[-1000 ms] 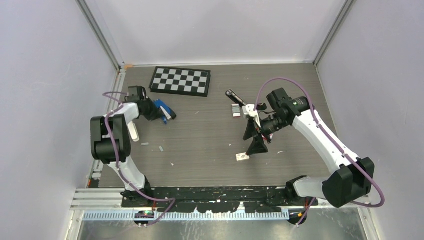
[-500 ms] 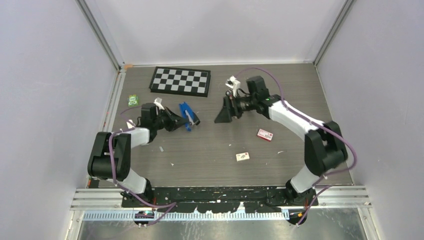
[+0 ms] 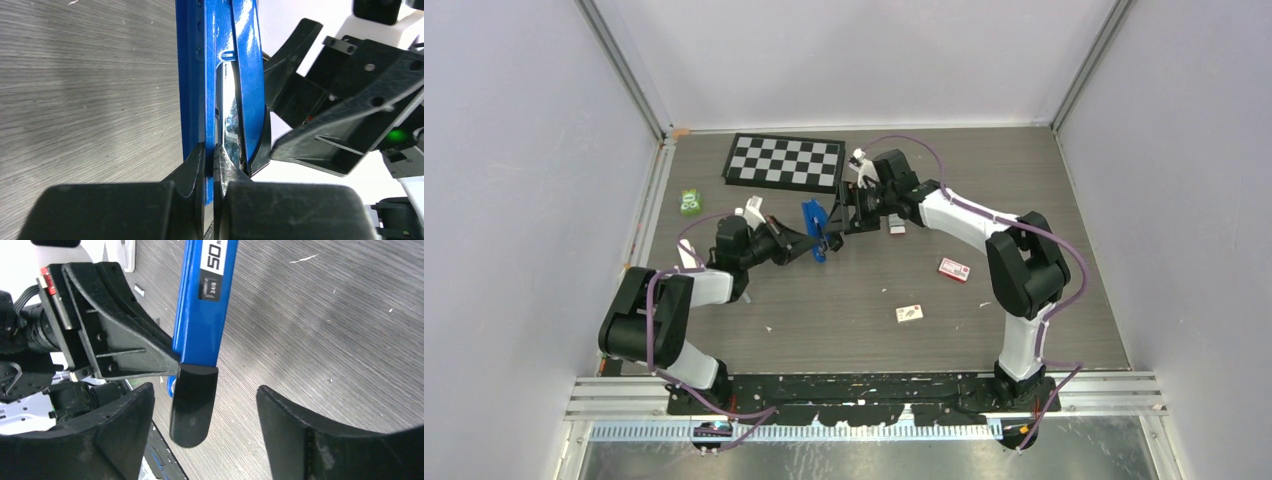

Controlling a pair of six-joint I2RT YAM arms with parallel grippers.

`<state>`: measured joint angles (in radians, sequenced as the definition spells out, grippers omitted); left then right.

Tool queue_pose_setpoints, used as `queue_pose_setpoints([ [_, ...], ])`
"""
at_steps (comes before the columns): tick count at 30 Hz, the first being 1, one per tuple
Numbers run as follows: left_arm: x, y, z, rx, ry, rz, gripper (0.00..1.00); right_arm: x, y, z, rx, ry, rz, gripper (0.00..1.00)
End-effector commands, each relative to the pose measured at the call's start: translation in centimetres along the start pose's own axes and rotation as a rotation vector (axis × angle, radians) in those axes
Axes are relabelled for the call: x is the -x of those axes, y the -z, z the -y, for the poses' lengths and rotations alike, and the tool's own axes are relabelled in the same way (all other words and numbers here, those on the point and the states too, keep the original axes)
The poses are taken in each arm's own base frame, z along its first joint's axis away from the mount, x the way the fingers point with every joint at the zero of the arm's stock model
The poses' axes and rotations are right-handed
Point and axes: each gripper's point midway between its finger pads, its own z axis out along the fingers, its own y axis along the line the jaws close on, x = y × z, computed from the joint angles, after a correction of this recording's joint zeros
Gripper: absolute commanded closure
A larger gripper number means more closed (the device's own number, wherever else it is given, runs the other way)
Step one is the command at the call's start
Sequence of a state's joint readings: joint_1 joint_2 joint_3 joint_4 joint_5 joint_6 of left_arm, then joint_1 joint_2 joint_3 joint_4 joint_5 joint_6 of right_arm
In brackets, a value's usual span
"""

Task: Unload the staples from the stapler
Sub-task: Pick up the stapler from the center of the board, then place the stapler at the center of the board.

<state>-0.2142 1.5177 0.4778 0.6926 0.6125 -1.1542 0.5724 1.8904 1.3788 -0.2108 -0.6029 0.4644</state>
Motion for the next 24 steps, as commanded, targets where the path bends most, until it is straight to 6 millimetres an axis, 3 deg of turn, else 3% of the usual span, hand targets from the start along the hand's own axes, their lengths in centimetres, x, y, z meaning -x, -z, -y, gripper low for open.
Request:
queue_pose_setpoints([
  [1,1.0,0.4,5.0,-0.187,-0.1,0.04,1.0,1.5,-0.8,-0.9,-0.001,-0.018,0.034,0.29],
  [7,0.5,0.6,4.8,-0.191,-0.098,0.036,1.0,1.6,-1.3,-2.0,0.065,-0.022,0.013,0.88],
  [9,0.5,0.7,4.9,-0.194,-0.1,0.041,0.98,2.0,-0.9,-2.4,0.062,0.011,0.011,0.98],
  [13,1.0,1.6,5.1,-0.175,-0.102,0.059,0.61,2.9,0.1,-1.5,-0.035,0.148,0.009,0.99],
  [15,1.2,2.7,4.9,-0.133,-0.122,0.072,0.47,3.4,0.5,-0.8,-0.09,0.216,0.001,0.99],
  [20,3.0,7.8,3.1,0.17,-0.308,0.199,0.34,3.7,0.8,2.3,-0.318,0.465,-0.081,0.99],
  [24,3.9,12.9,4.4,0.288,-0.446,0.339,0.16,3.8,-0.5,3.8,-0.495,0.685,-0.177,0.99],
])
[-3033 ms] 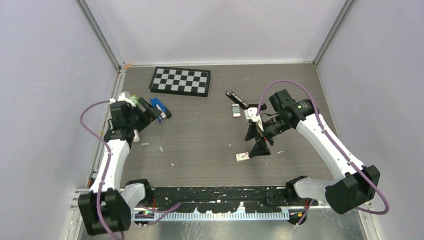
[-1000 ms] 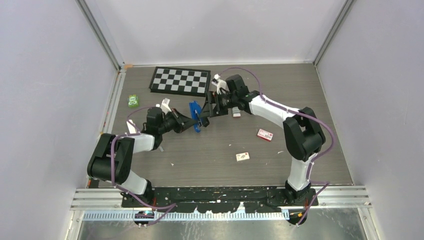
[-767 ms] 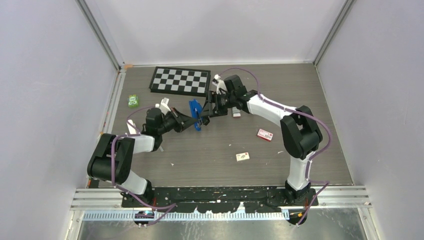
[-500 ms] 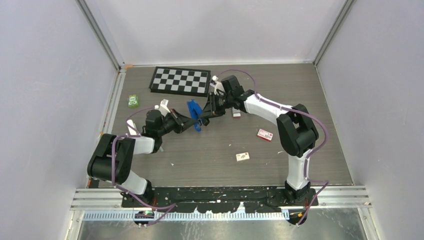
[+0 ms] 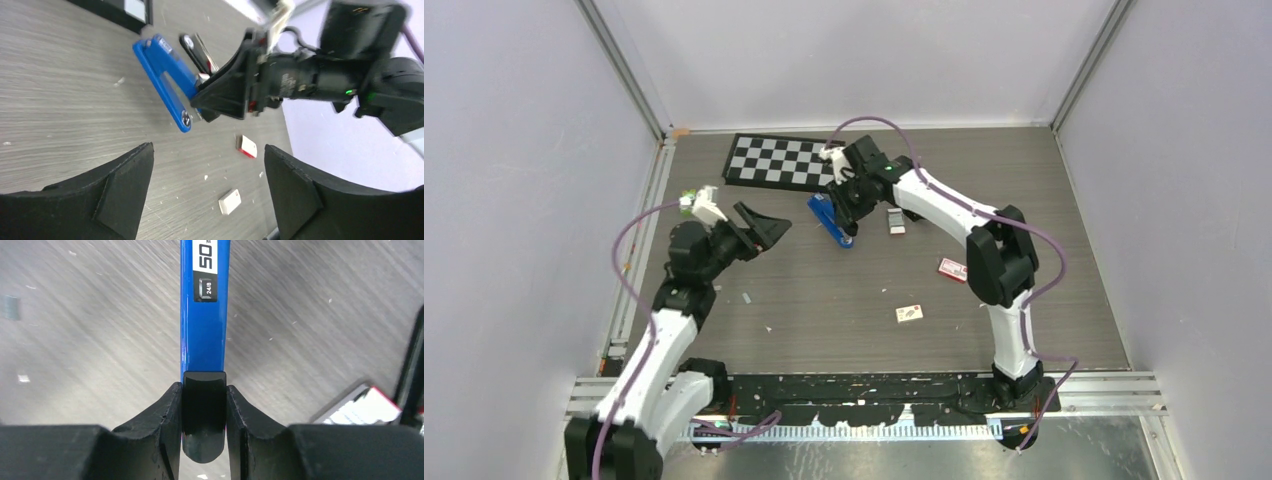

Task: Unload the staples from the stapler
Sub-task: Place the stapler at the center of the board.

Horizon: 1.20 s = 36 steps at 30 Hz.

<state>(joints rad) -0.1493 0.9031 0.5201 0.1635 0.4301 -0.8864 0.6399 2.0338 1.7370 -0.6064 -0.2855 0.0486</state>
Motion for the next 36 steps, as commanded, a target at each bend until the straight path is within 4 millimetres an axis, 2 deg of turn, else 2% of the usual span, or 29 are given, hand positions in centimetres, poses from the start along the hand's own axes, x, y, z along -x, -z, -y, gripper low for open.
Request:
queue_pose_setpoints([
  [1,0.9,4.9,-2.5,0.236,-0.191,0.058,0.12,0.8,-0.5,1.4,-0.21,0.338,-0.089,0.99],
  [4,1.4,7.2,-1.8,0.254,-0.236,0.11,0.06,0.4,-2.0,1.8,-0.258,0.419,-0.169,0.97],
  [7,1.0,8.2,-1.9,0.271,-0.255,0.098,0.05,0.4,-3.0,1.8,-0.286,0.469,-0.194,0.91],
  [11,0.0,8.6,-2.1,0.266,-0.245,0.064,0.05,1.0,-3.2,1.4,-0.281,0.473,-0.188,0.59],
  [14,-0.4,8.8,-2.1,0.261,-0.228,0.057,0.05,2.0,-2.1,0.9,-0.274,0.473,-0.156,0.4],
  [16,-0.8,8.8,-2.1,0.255,-0.208,0.053,0.05,3.1,-0.2,-0.1,-0.257,0.466,-0.107,0.3],
  [18,-1.6,8.5,-2.6,0.254,-0.174,0.034,0.05,4.5,2.8,-1.4,-0.226,0.459,-0.036,0.21],
  [21,-3.2,8.2,-4.3,0.3,-0.081,-0.004,0.09,5.1,7.1,-3.7,-0.105,0.443,0.048,0.14],
  [24,-4.8,8.0,-6.8,0.405,0.026,-0.052,0.15,2.8,10.7,-6.2,0.091,0.431,0.079,0.13],
  [27,-5.3,7.9,-9.0,0.519,0.06,-0.074,0.32,-0.6,13.9,-8.9,0.302,0.431,0.124,0.13],
  [29,-5.2,8.1,-10.5,0.605,0.066,-0.079,0.4,-2.8,15.8,-10.0,0.389,0.451,0.162,0.11],
  [32,-5.0,8.4,-12.6,0.725,0.066,-0.079,0.51,-5.2,17.5,-9.7,0.429,0.468,0.233,0.05],
  [36,-5.2,9.1,-15.3,0.892,0.079,-0.094,0.54,-4.6,19.1,-6.8,0.409,0.374,0.342,0.02],
])
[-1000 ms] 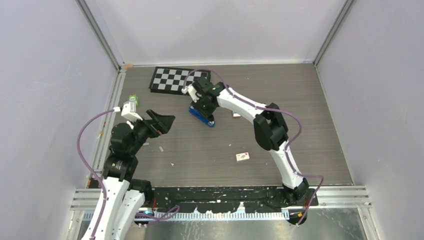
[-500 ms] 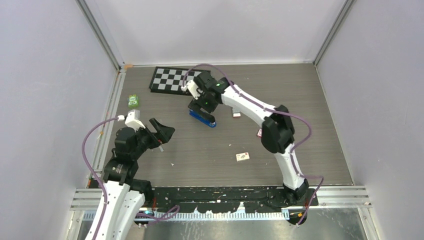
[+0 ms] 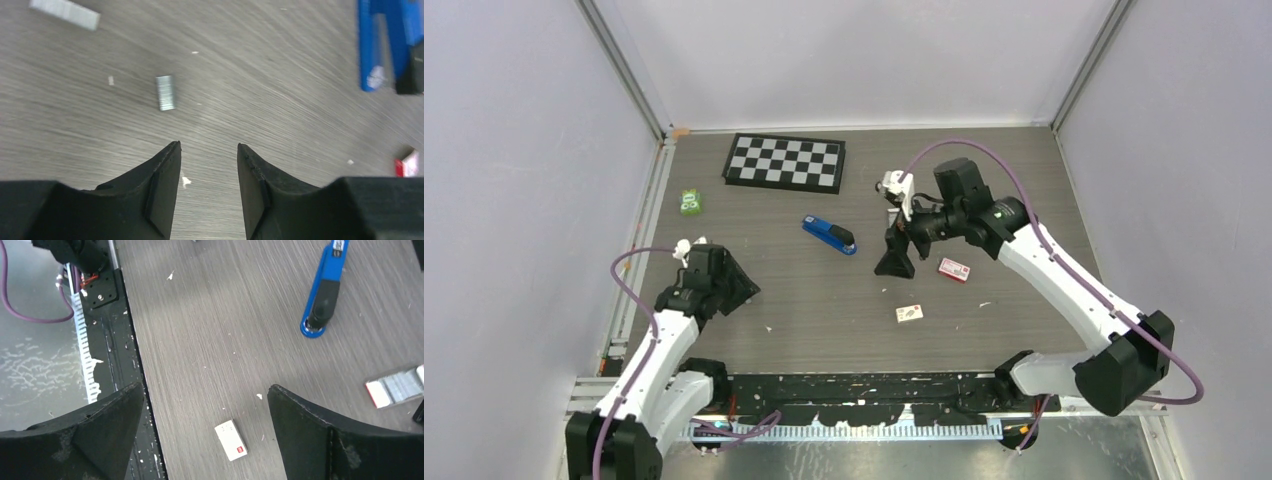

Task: Unload the staples from the stapler
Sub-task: Place the stapler at the center of the board, then pick up the stapler from the center of the board.

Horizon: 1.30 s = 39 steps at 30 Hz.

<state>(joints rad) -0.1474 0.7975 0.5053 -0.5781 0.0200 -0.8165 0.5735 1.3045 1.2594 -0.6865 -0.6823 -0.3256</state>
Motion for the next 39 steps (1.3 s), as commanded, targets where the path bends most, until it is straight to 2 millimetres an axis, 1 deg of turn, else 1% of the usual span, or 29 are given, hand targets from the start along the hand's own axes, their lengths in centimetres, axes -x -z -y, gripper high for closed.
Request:
queue_pose_setpoints([
  [1,1.9,-0.6,-2.0,0.172,0.027,0.051,0.53,1.1,1.0,1.7,0.043,-0.037,0.142,0.02],
  [2,1.8,-0.9,-2.3,0.192,0.024,0.042,0.54,0.9,1.0,2.1,0.039,-0.056,0.135,0.02],
  [4,2.2,-1.1,-2.2,0.207,0.012,0.037,0.52,0.6,0.8,2.3,0.044,-0.071,0.122,0.02],
  [6,2.6,-1.3,-1.4,0.178,-0.016,0.031,0.5,0.3,0.5,2.6,0.04,-0.081,0.112,0.02],
  [7,3.0,-1.4,-0.3,0.128,-0.044,0.035,0.48,0.2,0.5,2.9,0.03,-0.085,0.106,0.02],
  [9,3.2,-1.4,1.7,0.025,-0.09,0.028,0.46,-0.2,0.3,3.3,0.017,-0.09,0.086,0.02],
  [10,3.6,-1.3,2.2,0.002,-0.104,0.04,0.45,-0.2,0.3,3.3,0.017,-0.089,0.081,0.02],
  [14,3.6,-0.3,5.6,-0.181,-0.214,0.016,0.42,-0.3,0.3,3.3,0.016,-0.083,0.081,0.02],
  [16,3.7,0.7,8.5,-0.333,-0.306,0.006,0.4,-0.3,0.3,3.4,0.012,-0.08,0.08,0.02],
  [18,4.3,1.6,11.0,-0.447,-0.377,0.011,0.37,-0.3,0.3,3.4,0.014,-0.078,0.079,0.02],
  [21,5.3,3.0,13.7,-0.534,-0.498,-0.012,0.35,-0.2,0.5,3.4,0.012,-0.076,0.083,0.02],
  [24,6.4,3.8,15.1,-0.551,-0.625,-0.034,0.33,-0.2,0.9,3.6,0.003,-0.078,0.089,0.02],
  [26,6.4,3.5,14.7,-0.524,-0.674,-0.065,0.33,-0.3,1.1,3.8,0.002,-0.08,0.093,0.02],
  [28,5.9,3.3,13.7,-0.496,-0.702,-0.089,0.32,-0.2,1.1,3.7,0.01,-0.08,0.098,0.02],
  [30,5.6,2.8,12.9,-0.471,-0.703,-0.082,0.32,-0.2,1.1,3.5,0.02,-0.079,0.101,0.02],
  [33,5.1,2.1,12.4,-0.496,-0.752,-0.051,0.32,-0.2,1.0,3.5,0.027,-0.084,0.101,0.02],
  [35,5.1,2.1,12.3,-0.516,-0.802,-0.019,0.31,-0.2,1.1,3.4,0.03,-0.082,0.101,0.02],
  [36,5.1,2.0,12.3,-0.52,-0.817,-0.01,0.29,-0.2,1.1,3.4,0.028,-0.079,0.102,0.02],
  [39,4.9,2.2,12.8,-0.556,-0.844,-0.012,0.29,-0.2,1.2,3.4,0.028,-0.075,0.101,0.02],
])
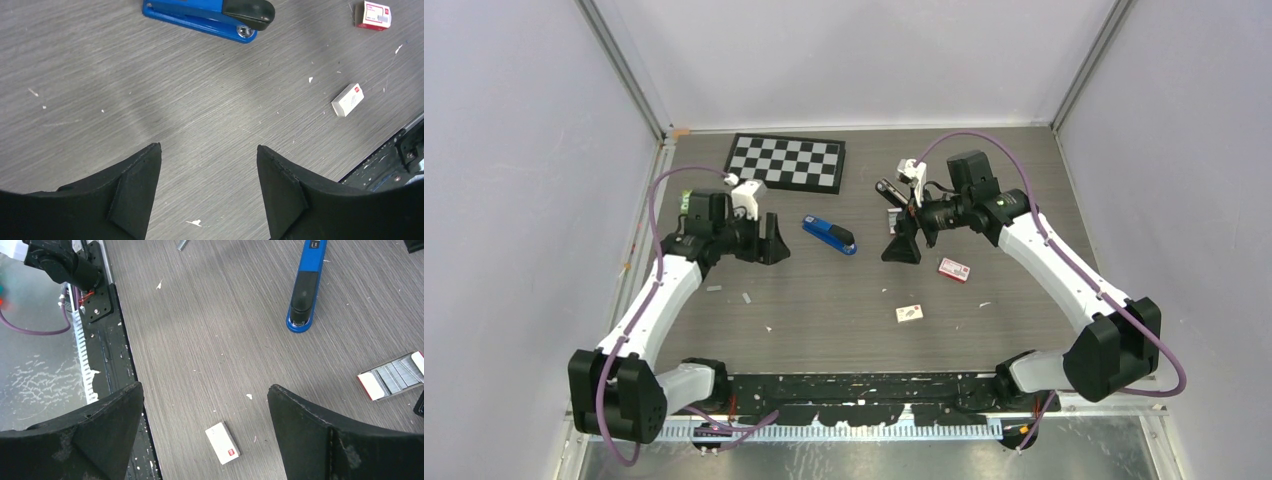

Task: Unload the staples from the stapler
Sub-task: Pick up the stapler from the center of the board.

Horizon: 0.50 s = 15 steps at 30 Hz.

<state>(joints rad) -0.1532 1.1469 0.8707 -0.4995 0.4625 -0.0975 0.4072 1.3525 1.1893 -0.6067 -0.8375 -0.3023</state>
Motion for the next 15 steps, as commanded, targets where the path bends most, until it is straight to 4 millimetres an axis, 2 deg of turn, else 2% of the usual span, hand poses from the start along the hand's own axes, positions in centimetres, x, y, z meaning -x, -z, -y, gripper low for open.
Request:
queue_pose_setpoints([
  [1,2.2,0.4,1.6,-0.087,-0.144,0.082,0.28,1.5,0.6,-0.6,0.016,0.057,0.041,0.02],
  [3,2.3,-0.4,3.5,-0.173,-0.244,0.078,0.24,1.4,0.6,-0.6,0.019,0.061,0.037,0.02],
  [5,2.0,-1.4,6.9,-0.312,-0.412,0.058,0.18,1.4,0.6,-0.5,0.018,0.064,0.033,0.02],
  [7,2.1,-2.7,9.1,-0.383,-0.58,0.049,0.15,1.5,0.8,-0.5,0.012,0.071,0.03,0.02],
  [9,2.6,-3.9,9.7,-0.421,-0.738,0.038,0.14,1.7,1.3,-0.5,0.002,0.075,0.041,0.02],
  [10,2.7,-4.9,9.4,-0.43,-0.798,0.019,0.14,1.9,1.7,-0.5,-0.002,0.075,0.05,0.02],
  [15,3.0,-7.3,8.6,-0.532,-1.1,-0.031,0.13,2.6,3.2,0.0,-0.021,0.063,0.099,0.02],
])
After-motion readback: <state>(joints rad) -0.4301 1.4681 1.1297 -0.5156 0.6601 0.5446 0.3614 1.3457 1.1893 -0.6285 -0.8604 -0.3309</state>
